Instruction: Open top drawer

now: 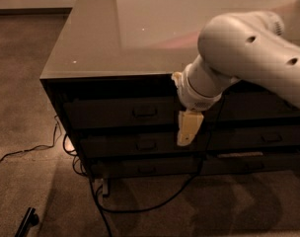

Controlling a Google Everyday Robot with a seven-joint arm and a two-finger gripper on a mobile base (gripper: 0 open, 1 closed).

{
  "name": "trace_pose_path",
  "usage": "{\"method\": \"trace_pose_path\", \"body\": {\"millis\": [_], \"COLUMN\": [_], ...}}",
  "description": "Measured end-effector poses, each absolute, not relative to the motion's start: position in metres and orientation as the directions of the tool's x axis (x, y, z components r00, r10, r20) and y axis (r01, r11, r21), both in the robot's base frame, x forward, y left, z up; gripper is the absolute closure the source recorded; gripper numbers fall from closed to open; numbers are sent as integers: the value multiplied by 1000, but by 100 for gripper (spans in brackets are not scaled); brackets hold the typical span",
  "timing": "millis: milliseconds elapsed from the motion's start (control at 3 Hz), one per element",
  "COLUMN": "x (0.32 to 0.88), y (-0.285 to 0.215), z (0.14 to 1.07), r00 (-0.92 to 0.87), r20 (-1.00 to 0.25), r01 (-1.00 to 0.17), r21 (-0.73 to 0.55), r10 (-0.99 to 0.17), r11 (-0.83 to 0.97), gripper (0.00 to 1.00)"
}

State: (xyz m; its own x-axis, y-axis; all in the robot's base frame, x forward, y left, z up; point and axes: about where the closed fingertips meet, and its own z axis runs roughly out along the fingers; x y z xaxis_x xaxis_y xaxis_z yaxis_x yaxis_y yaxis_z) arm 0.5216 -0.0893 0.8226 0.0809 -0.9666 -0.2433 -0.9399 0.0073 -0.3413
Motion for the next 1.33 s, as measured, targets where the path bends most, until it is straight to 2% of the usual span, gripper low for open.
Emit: {"method": "trace_pose_path", "body": {"millis": [333, 1333], "x": [547, 553], "y": [-76, -67], "z": [758, 733], "r00": [83, 61], "r20": [-228, -284], "r01": [-967, -977], "r21": [-255, -212], "r10": [-970, -957], "r11": [-23, 0], "gripper": [0, 0]}}
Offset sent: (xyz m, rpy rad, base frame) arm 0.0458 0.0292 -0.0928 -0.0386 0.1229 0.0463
